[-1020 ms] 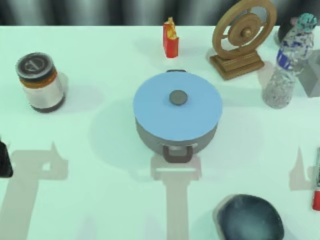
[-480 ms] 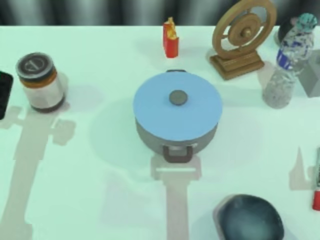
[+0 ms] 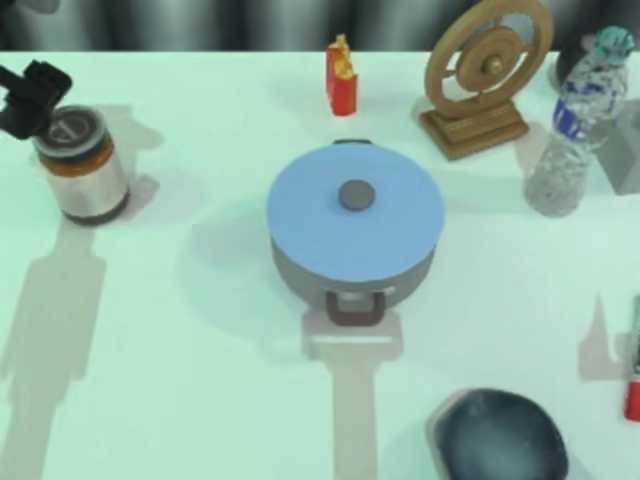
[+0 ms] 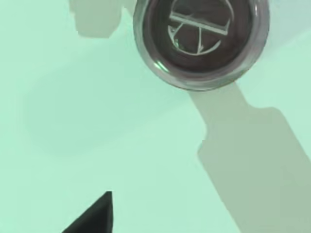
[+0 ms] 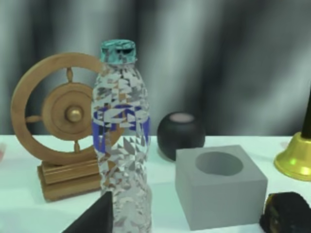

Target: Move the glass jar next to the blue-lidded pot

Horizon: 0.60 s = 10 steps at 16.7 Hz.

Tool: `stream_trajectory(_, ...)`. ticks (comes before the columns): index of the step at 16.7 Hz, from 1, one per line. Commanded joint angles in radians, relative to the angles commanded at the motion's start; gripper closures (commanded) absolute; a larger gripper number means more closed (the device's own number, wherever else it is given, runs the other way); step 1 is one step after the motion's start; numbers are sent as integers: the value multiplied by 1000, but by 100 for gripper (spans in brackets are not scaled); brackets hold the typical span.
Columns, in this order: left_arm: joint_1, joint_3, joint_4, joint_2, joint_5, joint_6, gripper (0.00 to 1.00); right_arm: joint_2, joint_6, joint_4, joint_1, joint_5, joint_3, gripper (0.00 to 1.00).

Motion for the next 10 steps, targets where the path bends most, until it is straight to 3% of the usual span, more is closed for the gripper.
stream_trajectory(10, -6, 767, -393, 679, 3, 220, 0, 0, 0, 0, 0, 0, 0, 0)
